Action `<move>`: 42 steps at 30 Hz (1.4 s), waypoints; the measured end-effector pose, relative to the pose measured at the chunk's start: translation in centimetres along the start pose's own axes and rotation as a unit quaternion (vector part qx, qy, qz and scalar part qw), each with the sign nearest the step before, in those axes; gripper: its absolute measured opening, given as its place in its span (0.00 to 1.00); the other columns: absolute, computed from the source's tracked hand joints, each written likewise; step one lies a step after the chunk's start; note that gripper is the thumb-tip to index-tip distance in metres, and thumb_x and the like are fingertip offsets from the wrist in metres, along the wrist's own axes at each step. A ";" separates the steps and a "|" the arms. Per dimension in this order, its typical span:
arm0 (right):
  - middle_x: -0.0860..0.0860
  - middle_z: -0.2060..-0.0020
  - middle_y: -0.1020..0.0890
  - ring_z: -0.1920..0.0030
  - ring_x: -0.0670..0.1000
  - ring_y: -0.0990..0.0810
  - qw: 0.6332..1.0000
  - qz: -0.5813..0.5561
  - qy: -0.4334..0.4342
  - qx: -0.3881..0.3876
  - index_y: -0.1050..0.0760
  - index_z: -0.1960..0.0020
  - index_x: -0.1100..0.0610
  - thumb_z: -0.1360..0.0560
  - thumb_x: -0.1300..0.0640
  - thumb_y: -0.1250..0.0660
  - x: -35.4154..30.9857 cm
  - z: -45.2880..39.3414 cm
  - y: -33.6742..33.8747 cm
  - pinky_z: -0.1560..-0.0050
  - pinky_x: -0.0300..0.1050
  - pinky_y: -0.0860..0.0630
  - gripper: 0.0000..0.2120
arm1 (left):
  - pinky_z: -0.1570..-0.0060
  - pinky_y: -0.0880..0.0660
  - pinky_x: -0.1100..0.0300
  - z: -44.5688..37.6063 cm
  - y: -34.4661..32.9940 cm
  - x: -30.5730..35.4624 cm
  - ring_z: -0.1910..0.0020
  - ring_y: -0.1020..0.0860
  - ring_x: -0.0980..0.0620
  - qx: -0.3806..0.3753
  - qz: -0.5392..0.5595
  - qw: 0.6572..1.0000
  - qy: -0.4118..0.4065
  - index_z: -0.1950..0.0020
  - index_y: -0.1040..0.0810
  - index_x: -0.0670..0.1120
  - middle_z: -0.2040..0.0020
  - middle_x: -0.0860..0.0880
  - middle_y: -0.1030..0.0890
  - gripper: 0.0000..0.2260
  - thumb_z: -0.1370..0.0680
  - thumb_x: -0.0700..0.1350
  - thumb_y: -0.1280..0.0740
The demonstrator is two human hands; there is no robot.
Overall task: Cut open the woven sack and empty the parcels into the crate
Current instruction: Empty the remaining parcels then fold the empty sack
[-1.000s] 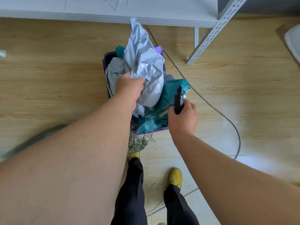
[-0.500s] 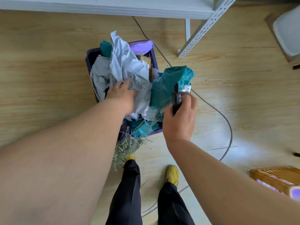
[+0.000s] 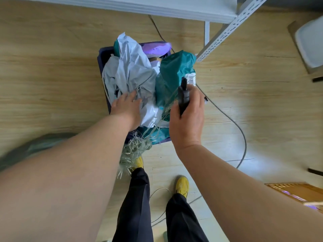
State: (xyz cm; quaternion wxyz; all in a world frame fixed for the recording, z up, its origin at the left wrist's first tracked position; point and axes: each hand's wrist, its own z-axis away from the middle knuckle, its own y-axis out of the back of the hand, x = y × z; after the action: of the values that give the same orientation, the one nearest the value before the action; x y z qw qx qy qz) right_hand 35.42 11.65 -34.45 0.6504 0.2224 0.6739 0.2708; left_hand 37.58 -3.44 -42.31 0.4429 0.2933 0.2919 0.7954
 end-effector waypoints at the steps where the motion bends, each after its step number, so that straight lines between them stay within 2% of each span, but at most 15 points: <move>1: 0.54 0.43 0.25 0.46 0.46 0.30 1.000 -0.007 -0.002 -0.007 0.28 0.42 0.63 0.26 0.68 0.38 -0.3 0.0 0.1 0.54 0.19 0.37 0.12 | 0.26 0.47 0.47 0.2 0.2 0.1 0.23 0.50 0.44 0.017 0.061 0.998 0.003 0.23 0.42 0.51 0.21 0.51 0.50 0.30 0.24 0.35 0.43; 4: 0.53 0.45 0.24 0.48 0.48 0.28 0.999 -0.027 -0.021 -0.013 0.29 0.40 0.61 0.24 0.65 0.39 -1.0 -0.2 0.4 0.54 0.29 0.33 0.13 | 0.32 0.37 0.52 1.3 1.1 0.5 0.27 0.37 0.44 0.064 0.252 0.964 0.047 0.26 0.36 0.48 0.24 0.47 0.39 0.24 0.21 0.35 0.42; 7: 0.53 0.44 0.24 0.47 0.48 0.27 1.000 -0.027 -0.011 -0.011 0.28 0.39 0.61 0.24 0.66 0.39 -1.8 0.2 0.8 0.52 0.27 0.33 0.14 | 0.51 0.26 0.55 2.8 1.7 0.7 0.46 0.23 0.44 -0.001 0.327 0.941 0.086 0.23 0.44 0.53 0.26 0.47 0.35 0.25 0.19 0.42 0.43; 10: 0.51 0.43 0.26 0.45 0.45 0.29 0.999 -0.014 0.044 -0.013 0.28 0.42 0.63 0.26 0.69 0.38 -2.9 1.1 1.5 0.52 0.18 0.38 0.13 | 0.48 0.23 0.49 4.1 2.2 0.5 0.42 0.23 0.38 -0.022 0.331 0.939 0.093 0.22 0.47 0.55 0.24 0.45 0.38 0.27 0.19 0.41 0.43; 13: 0.47 0.44 0.29 0.46 0.43 0.29 0.995 -0.019 0.090 -0.031 0.27 0.47 0.63 0.26 0.68 0.37 -3.5 2.1 2.1 0.52 0.19 0.36 0.09 | 0.58 0.23 0.51 4.8 2.3 0.5 0.45 0.22 0.36 -0.010 0.352 0.932 0.084 0.23 0.47 0.56 0.26 0.44 0.35 0.30 0.21 0.35 0.44; 15: 0.44 0.49 0.25 0.52 0.43 0.27 0.996 -0.047 0.059 -0.050 0.27 0.47 0.57 0.24 0.65 0.37 -3.7 2.5 2.1 0.56 0.23 0.33 0.08 | 0.57 0.26 0.57 5.2 2.3 0.8 0.45 0.22 0.40 0.070 0.394 0.913 0.081 0.24 0.41 0.54 0.30 0.46 0.30 0.27 0.21 0.34 0.44; 18: 0.38 0.65 0.22 0.65 0.38 0.26 0.988 -0.132 -0.064 -0.056 0.32 0.56 0.45 0.23 0.59 0.37 -4.0 1.2 1.1 0.68 0.26 0.32 0.09 | 0.45 0.31 0.61 5.4 3.3 1.0 0.36 0.27 0.51 0.270 0.461 0.834 0.142 0.26 0.38 0.50 0.30 0.50 0.29 0.25 0.21 0.35 0.42; 20: 0.39 0.68 0.23 0.68 0.35 0.25 0.979 -0.153 -0.132 -0.032 0.31 0.55 0.45 0.23 0.58 0.37 -3.5 -0.7 -0.2 0.70 0.26 0.31 0.09 | 0.45 0.33 0.66 5.0 3.6 0.6 0.35 0.29 0.53 0.352 0.438 0.815 0.140 0.25 0.38 0.51 0.30 0.50 0.30 0.26 0.22 0.34 0.42; 22: 0.42 0.66 0.24 0.67 0.38 0.23 0.969 -0.121 -0.207 -0.054 0.28 0.50 0.51 0.23 0.59 0.37 -2.3 -3.1 -1.7 0.63 0.36 0.24 0.05 | 0.44 0.34 0.65 4.2 3.6 0.2 0.33 0.31 0.53 0.367 0.353 0.858 0.067 0.26 0.36 0.53 0.28 0.52 0.32 0.27 0.23 0.33 0.42; 24: 0.48 0.62 0.23 0.57 0.50 0.19 0.952 -0.055 -0.266 -0.137 0.27 0.43 0.54 0.23 0.61 0.39 -1.0 -5.1 -2.9 0.52 0.50 0.20 0.10 | 0.36 0.34 0.58 2.9 3.1 -0.1 0.29 0.37 0.50 0.283 0.241 0.928 -0.018 0.26 0.36 0.53 0.26 0.50 0.36 0.30 0.24 0.30 0.41; 26: 0.51 0.58 0.22 0.51 0.57 0.20 0.939 0.038 -0.257 -0.227 0.27 0.40 0.54 0.23 0.63 0.41 -0.1 -6.1 -3.8 0.47 0.53 0.22 0.14 | 0.29 0.41 0.50 1.3 2.6 -0.2 0.25 0.44 0.45 0.194 0.139 0.970 -0.040 0.24 0.39 0.53 0.23 0.49 0.42 0.33 0.26 0.30 0.39; 28: 0.52 0.48 0.22 0.50 0.55 0.23 0.953 0.105 -0.190 -0.213 0.28 0.37 0.55 0.24 0.65 0.42 0.3 -6.4 -4.5 0.55 0.46 0.27 0.18 | 0.27 0.46 0.46 -0.2 2.5 0.1 0.24 0.47 0.43 0.200 0.081 0.975 -0.043 0.24 0.39 0.54 0.23 0.48 0.43 0.35 0.27 0.31 0.36; 31: 0.49 0.36 0.26 0.48 0.50 0.25 0.990 0.091 -0.069 -0.086 0.28 0.36 0.53 0.28 0.68 0.43 0.6 -6.3 -5.2 0.62 0.40 0.34 0.22 | 0.26 0.47 0.45 -2.1 2.8 1.0 0.24 0.44 0.43 0.262 0.022 0.962 -0.073 0.30 0.31 0.51 0.26 0.46 0.36 0.29 0.28 0.33 0.36; 36: 0.55 0.49 0.19 0.48 0.59 0.22 0.928 0.159 -0.118 -0.315 0.26 0.40 0.56 0.26 0.65 0.41 2.7 -6.4 -7.7 0.58 0.41 0.35 0.16 | 0.25 0.52 0.42 -4.1 1.4 1.0 0.22 0.52 0.47 0.118 -0.065 0.988 -0.077 0.25 0.39 0.50 0.22 0.49 0.45 0.30 0.26 0.37 0.36; 42: 0.50 0.57 0.27 0.57 0.53 0.29 0.897 0.133 -0.182 -0.380 0.28 0.37 0.57 0.26 0.65 0.40 4.6 -6.6 -9.1 0.56 0.42 0.33 0.18 | 0.25 0.61 0.44 -6.3 1.1 0.5 0.22 0.60 0.48 0.014 -0.124 0.989 -0.082 0.22 0.46 0.55 0.20 0.51 0.54 0.33 0.24 0.37 0.39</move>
State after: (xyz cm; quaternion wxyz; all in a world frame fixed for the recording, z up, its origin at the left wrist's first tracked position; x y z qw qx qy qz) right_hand 29.10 7.29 -43.83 0.7546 0.0918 0.3539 0.5449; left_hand 32.17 -4.79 -45.53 0.5565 0.3249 0.2997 0.7035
